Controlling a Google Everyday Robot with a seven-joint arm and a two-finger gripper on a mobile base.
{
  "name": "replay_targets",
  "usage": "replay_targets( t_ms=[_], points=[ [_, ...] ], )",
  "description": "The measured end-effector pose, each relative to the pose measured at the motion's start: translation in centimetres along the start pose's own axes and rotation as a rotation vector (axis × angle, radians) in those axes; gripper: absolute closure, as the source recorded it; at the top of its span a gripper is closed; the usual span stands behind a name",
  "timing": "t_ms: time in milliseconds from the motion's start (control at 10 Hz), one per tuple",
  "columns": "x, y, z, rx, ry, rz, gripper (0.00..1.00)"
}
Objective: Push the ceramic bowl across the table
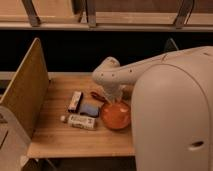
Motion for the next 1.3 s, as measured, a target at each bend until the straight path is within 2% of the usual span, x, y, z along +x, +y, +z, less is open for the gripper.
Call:
replay_targets(
  t_ms=[100, 300, 400, 900, 1100, 1300],
  points=[
    [-1.2, 1.5, 0.3, -0.011, -0.003, -0.051, 0.64],
    [-3.9, 6.2, 1.1, -0.061, -0.012, -0.178, 0.64],
    [-4.4, 7.3, 1.4, -0.075, -0.014, -0.207, 0.64],
    [-4.1, 7.4, 1.8, -0.076, -0.008, -0.223, 0.64],
    [-4.3, 7.9, 2.6, -0.084, -0.011, -0.263, 0.64],
    [-5.4, 9.4, 3.6, -0.091, -0.018, -0.334, 0.64]
  ],
)
